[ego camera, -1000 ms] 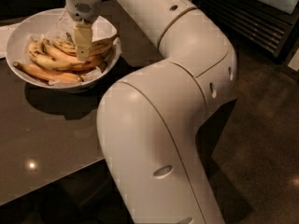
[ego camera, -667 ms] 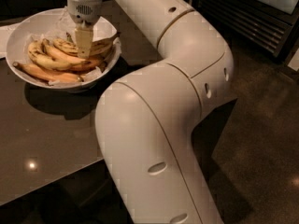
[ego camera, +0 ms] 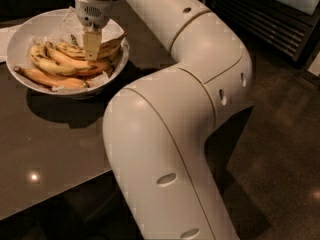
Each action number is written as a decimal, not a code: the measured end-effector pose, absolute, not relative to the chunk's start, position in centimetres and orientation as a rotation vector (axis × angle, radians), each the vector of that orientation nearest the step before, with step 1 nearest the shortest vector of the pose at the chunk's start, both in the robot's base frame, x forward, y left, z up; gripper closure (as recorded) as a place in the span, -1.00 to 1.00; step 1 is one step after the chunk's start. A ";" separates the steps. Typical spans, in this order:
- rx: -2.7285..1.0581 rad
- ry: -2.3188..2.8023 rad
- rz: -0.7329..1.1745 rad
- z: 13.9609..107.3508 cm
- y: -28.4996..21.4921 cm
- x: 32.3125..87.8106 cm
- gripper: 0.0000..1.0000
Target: Pick banana from white bowl
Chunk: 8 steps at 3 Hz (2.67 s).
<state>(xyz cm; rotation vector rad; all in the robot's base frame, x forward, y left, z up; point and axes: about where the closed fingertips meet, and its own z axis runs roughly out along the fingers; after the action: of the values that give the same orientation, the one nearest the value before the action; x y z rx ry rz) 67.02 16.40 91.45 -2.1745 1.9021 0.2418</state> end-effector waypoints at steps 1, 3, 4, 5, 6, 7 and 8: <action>-2.174 1.902 0.242 91.5 16.4 67.0 1.00; -2.111 1.807 0.176 95.2 16.6 66.4 1.00; -2.088 1.748 0.148 97.9 16.2 65.0 1.00; -2.088 1.748 0.148 97.9 16.2 65.0 1.00; -2.062 1.747 0.160 98.1 16.0 64.9 1.00; -1.944 1.750 0.183 99.5 14.0 63.5 1.00; -1.846 1.781 0.185 97.5 11.4 61.1 1.00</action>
Offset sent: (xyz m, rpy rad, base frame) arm -0.0131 -0.0073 0.0280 0.0287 -0.0759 0.0085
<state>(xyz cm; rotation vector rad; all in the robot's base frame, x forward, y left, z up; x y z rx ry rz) 61.09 11.40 97.54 -1.8462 1.7806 0.1852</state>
